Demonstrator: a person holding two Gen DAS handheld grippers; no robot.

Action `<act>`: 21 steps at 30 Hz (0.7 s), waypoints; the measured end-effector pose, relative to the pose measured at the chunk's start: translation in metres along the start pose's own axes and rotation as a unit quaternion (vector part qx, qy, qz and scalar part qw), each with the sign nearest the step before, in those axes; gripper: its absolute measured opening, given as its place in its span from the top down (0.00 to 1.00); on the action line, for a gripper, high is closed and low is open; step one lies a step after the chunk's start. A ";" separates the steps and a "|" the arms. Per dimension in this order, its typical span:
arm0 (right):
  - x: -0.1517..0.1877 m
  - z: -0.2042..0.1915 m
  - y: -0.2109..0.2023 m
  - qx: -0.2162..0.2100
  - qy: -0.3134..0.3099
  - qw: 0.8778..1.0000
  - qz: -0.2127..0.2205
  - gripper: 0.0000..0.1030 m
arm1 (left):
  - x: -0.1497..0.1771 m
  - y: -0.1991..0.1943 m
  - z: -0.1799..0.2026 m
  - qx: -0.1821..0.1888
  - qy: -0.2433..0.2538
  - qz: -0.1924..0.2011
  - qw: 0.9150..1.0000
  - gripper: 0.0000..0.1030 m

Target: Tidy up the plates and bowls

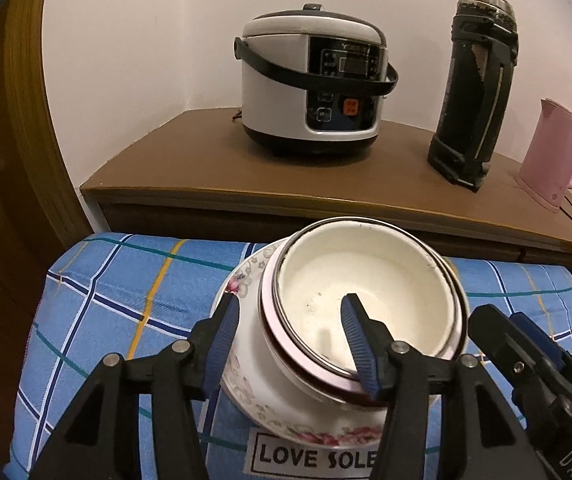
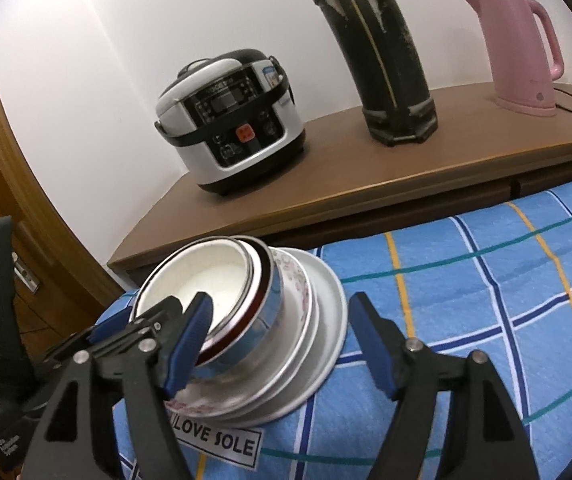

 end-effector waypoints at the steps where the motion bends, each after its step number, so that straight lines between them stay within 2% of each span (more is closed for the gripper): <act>1: 0.001 0.000 -0.002 0.001 0.000 1.000 0.002 0.30 | 0.001 -0.001 0.000 0.000 0.001 0.001 1.000 0.46; 21: 0.005 -0.004 -0.010 -0.001 0.005 1.000 0.001 0.30 | 0.004 -0.007 -0.003 -0.002 -0.009 -0.003 1.000 0.46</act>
Point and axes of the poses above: each gripper's, at about its wrist camera, not at the fingertips, and y roughly the way its jaws point, z to its right, x to its underside, the point moved 6 cm from there along y, roughly the way its jaws point, and after that the axes turned 13 degrees about -z, right-handed, at the moved point
